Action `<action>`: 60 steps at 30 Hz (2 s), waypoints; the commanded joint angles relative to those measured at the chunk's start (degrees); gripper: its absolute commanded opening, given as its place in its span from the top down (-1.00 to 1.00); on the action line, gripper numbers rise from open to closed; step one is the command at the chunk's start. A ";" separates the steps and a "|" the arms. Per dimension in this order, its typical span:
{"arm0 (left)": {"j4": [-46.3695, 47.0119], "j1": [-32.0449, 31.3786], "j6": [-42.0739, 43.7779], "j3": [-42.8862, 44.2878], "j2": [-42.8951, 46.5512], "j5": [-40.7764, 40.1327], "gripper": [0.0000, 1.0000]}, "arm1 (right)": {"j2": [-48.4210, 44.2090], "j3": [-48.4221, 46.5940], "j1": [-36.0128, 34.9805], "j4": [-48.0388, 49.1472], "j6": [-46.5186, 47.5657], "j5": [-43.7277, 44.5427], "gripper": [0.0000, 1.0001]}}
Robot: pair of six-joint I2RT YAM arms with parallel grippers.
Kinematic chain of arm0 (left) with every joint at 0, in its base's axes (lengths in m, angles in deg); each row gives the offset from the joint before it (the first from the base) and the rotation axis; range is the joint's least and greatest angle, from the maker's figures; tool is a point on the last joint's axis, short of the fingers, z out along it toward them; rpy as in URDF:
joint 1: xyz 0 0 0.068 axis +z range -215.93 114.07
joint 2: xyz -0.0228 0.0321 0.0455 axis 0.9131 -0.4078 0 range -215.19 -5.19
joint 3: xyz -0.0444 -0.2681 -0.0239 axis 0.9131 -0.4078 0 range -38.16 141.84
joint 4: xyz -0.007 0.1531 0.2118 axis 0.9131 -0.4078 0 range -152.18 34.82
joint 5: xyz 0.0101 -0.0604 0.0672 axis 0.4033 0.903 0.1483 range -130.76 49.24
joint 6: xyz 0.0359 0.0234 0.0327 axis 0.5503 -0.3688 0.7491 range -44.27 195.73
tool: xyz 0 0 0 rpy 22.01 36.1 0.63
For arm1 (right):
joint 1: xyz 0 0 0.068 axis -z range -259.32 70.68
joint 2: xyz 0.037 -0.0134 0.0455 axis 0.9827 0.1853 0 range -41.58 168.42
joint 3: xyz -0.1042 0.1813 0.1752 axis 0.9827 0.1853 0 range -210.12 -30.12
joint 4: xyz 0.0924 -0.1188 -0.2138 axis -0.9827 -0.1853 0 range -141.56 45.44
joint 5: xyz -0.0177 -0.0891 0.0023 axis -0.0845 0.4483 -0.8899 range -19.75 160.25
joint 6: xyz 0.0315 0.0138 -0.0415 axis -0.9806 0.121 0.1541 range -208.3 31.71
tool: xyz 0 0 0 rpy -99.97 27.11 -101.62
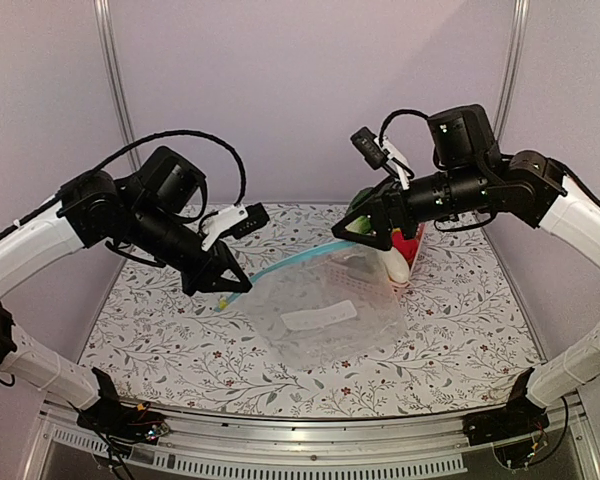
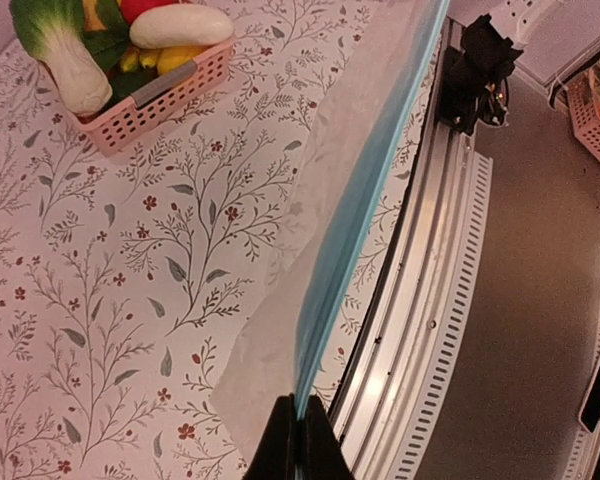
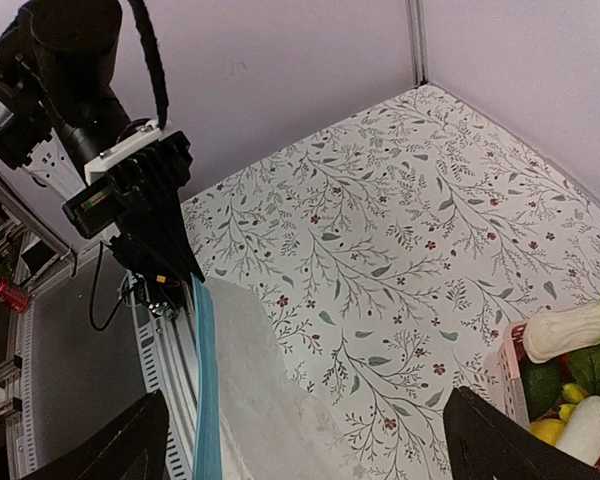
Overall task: Place the food in the zip-top bag and seal the zipper
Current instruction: Pass from the right arm to the left, then pass from the left arm to the right, then pass from the right arm to the left
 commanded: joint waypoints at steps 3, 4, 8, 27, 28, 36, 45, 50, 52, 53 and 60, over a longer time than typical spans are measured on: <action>-4.70 0.80 0.82 2.24 -2.52 2.82 1.00 | 4.82 -3.45 -2.37 -5.87 3.37 -11.81 -0.92; -4.73 0.81 0.82 2.12 -2.68 2.45 1.00 | 5.62 -3.78 -2.67 -6.45 3.39 -12.69 -0.91; -4.24 0.81 0.82 1.91 -3.28 2.75 1.00 | 7.56 -4.20 -3.36 -8.29 5.44 -13.60 -0.87; -0.85 0.90 -0.22 0.42 -2.66 3.75 1.00 | 10.96 -2.62 -3.71 -5.36 5.35 -12.07 0.45; 0.22 0.97 -0.53 -0.14 -2.12 3.20 0.99 | 10.85 -2.46 -3.73 -5.10 5.33 -11.89 0.57; 12.41 3.81 -6.73 -8.25 5.67 -2.73 -0.38 | 6.31 5.10 -3.10 5.30 4.28 -7.11 1.00; 32.66 12.21 -16.48 -25.51 22.51 -12.73 -0.99 | 5.36 8.70 3.72 19.05 -7.37 -16.83 1.00; 36.14 18.78 -18.06 -30.28 28.63 -6.59 -0.99 | 6.15 7.30 3.98 19.60 -9.02 -19.11 1.00; 36.12 20.67 -17.80 -31.40 29.65 -3.88 -0.99 | 5.93 7.24 4.31 20.36 -10.59 -19.21 1.00; 36.26 21.40 -17.36 -32.05 30.02 -2.46 -0.99 | 5.77 7.41 4.34 20.89 -11.44 -19.33 1.00; 42.93 22.43 -15.01 -36.67 30.77 7.26 -0.99 | 3.59 10.14 4.77 26.87 -18.36 -20.81 1.00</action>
